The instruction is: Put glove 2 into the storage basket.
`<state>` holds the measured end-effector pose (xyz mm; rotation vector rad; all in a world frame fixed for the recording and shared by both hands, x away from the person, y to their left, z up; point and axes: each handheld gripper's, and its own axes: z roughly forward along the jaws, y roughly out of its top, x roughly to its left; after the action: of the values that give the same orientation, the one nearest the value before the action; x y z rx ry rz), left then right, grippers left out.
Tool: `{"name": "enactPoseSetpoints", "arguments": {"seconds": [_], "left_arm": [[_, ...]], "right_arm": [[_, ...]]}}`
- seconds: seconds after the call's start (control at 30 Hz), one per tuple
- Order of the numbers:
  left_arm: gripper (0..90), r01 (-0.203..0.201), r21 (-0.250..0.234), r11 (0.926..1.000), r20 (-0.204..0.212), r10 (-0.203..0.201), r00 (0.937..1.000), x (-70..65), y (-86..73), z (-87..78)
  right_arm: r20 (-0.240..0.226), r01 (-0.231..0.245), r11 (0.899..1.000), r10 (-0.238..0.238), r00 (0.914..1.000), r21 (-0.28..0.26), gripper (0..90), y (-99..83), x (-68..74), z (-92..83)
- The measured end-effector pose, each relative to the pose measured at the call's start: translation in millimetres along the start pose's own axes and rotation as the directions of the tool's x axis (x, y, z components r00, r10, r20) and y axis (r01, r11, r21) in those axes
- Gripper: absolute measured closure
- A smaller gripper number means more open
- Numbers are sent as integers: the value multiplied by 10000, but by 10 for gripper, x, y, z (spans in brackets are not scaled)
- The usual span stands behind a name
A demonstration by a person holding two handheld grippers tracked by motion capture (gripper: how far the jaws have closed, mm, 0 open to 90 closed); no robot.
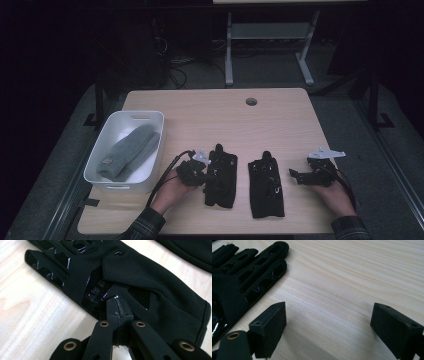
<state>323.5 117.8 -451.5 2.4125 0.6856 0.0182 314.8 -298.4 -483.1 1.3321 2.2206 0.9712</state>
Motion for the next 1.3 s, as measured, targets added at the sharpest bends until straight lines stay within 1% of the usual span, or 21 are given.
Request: {"name": "enactPoseSetpoints", "arguments": {"seconds": [0.1, 0.2, 0.23, 0.27, 0.33, 0.37, 0.4, 0.47, 0.5, 0.53, 0.57, 0.6, 0.7, 0.8, 0.83, 0.93, 1.03, 1.13, 1.2, 1.23, 1.3], "left_arm": [[890, 10, -101, 9999, 47, -9, 10000, 18, -6, -28], [801, 136, -466, 9988, -293, -150, 9995, 49, 3, -81], [771, 251, -645, 9976, -454, -281, 9986, 62, 5, -93], [710, 387, -775, 9962, -688, -441, 9967, 79, 5, -101], [635, 580, -884, 9944, -838, -654, 9943, 123, -1, -96], [587, 771, -970, 9923, -884, -858, 9924, 143, -3, -83], [558, 897, -1041, 9905, -974, -1000, 9902, 160, -5, -68], [517, 977, -1056, 9896, -1150, -1097, 9873, 192, -5, -45], [515, 1047, -1113, 9883, -1124, -1172, 9867, 200, -4, -32], [515, 996, -1047, 9895, -1181, -1118, 9867, 209, -2, -25], [511, 1029, -1054, 9891, -1210, -1154, 9859, 208, 0, -13], [511, 1010, -1007, 9898, -1161, -1125, 9868, 211, 1, -3], [513, 998, -932, 9906, -1229, -1109, 9862, 197, 5, 34], [533, 925, -837, 9922, -1317, -1030, 9859, 188, 5, 62], [548, 958, -847, 9918, -1291, -1062, 9859, 182, 4, 67], [643, 986, -899, 9911, -1278, -1096, 9857, 154, 5, 77], [723, 980, -866, 9914, -1241, -1084, 9863, 133, 12, 86], [798, 980, -834, 9917, -1136, -1072, 9877, 122, 16, 87], [842, 999, -797, 9918, -1105, -1084, 9880, 121, 24, 87], [854, 1001, -775, 9920, -1095, -1082, 9881, 123, 29, 85], [864, 1156, -811, 9900, -1001, -1234, 9873, 134, 26, 83]], "right_arm": [[0, 4, 10000, -4, 10000, 1, 131, 0, 0, 0], [0, 2, 10000, -2, 10000, 2, 130, 0, 0, 0], [-3, 3, 10000, -3, 10000, 1, 130, 0, 0, 0], [-22, 10, 10000, -10, 10000, 5, 131, 0, 1, -1], [-57, 59, 10000, -59, 10000, -3, 130, -1, 3, -2], [-73, 75, 10000, -75, 9999, -1, 130, -2, 4, -3], [-80, 87, 10000, -87, 9999, -2, 131, -3, 5, -4], [-92, 113, 9999, -113, 9999, -16, 131, -5, 8, -5], [-88, 113, 9999, -112, 9999, 11, 133, -4, 9, -8], [-76, 107, 9999, -106, 9999, 50, 140, -1, 12, -12], [-87, 114, 9999, -113, 9999, 68, 141, 0, 14, -14], [-92, 105, 9999, -104, 9999, 97, 143, 2, 17, -16], [-132, 166, 9998, -165, 9998, 135, 147, 6, 22, -19], [-145, 199, 9996, -196, 9997, 189, 160, 13, 36, -29], [-122, 316, 9993, -314, 9994, 183, 167, 16, 38, -34], [-205, 379, 9993, -378, 9991, 68, 231, 31, 66, -76], [-414, 429, 9990, -432, 9982, -79, 325, 46, 93, -136], [-917, 520, 9986, -522, 9944, -49, 470, 47, 156, -207], [-1224, 746, 9971, -754, 9896, -113, 583, 42, 226, -263], [-1411, 850, 9963, -861, 9862, -139, 650, 40, 267, -294], [-1813, 1037, 9944, -1054, 9778, -187, 767, 44, 360, -342]]}}
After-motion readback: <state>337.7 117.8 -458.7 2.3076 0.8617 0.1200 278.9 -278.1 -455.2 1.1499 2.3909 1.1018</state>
